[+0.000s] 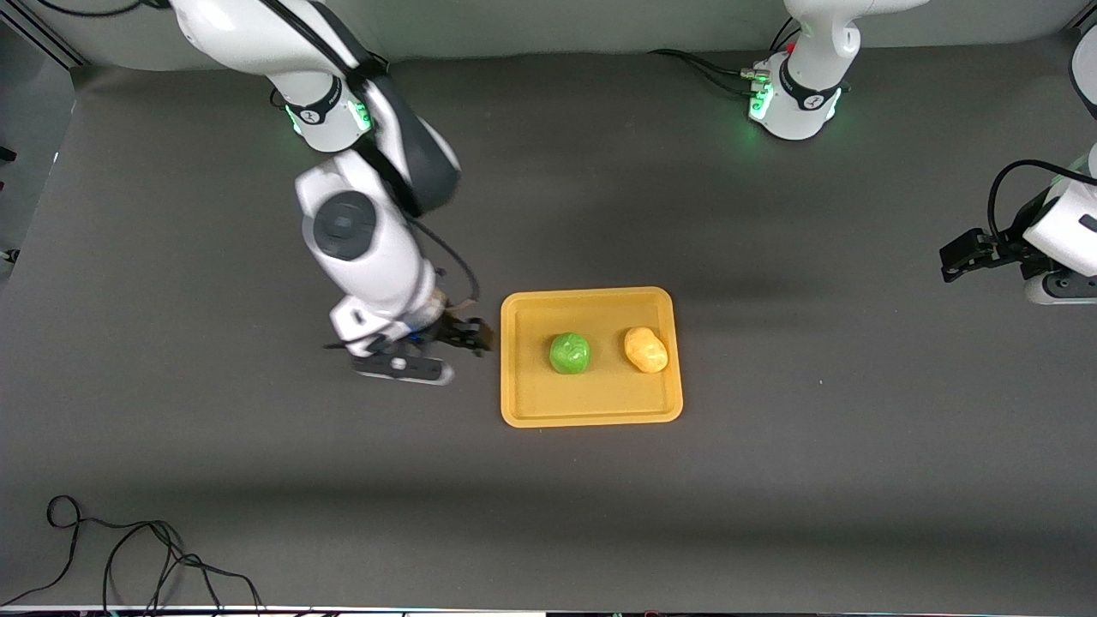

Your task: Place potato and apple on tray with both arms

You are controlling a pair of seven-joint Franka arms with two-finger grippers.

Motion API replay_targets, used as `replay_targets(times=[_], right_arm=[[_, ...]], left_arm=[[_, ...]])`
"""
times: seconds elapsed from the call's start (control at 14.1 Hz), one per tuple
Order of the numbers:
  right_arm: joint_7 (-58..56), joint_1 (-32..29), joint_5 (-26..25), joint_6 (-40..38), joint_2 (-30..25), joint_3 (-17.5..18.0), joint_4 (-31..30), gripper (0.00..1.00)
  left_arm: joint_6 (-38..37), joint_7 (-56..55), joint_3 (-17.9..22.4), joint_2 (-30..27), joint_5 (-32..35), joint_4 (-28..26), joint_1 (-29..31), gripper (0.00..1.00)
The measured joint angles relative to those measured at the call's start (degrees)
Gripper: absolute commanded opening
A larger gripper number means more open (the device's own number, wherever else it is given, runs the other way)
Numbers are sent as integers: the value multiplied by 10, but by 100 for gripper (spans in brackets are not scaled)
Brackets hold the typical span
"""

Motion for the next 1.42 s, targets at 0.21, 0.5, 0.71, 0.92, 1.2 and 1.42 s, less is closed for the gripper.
replay_targets(times=[0.21,0.5,0.71,0.92,1.2,1.42], right_arm=[[-63,-62,16,-45,-60,-1,-19,100],[-187,-138,19,-134,-136,-5,-21,100],[-221,-189,17,-196,-195,-5,-23,100],[-261,-237,14,-240,-243,-4,-26,100],[-336,-276,-19,-291,-274,-3,-29,100],[-355,-295,-20,-298,-274,2,-44,100]], left_arm=[[-5,0,0,-7,0,0,0,100],[-13,0,0,-12,0,1,0,100],[-15,0,0,-13,0,2,0,100],[-15,0,0,-13,0,4,0,100],[-24,0,0,-13,0,13,0,100],[-31,3,0,-13,0,17,0,100]])
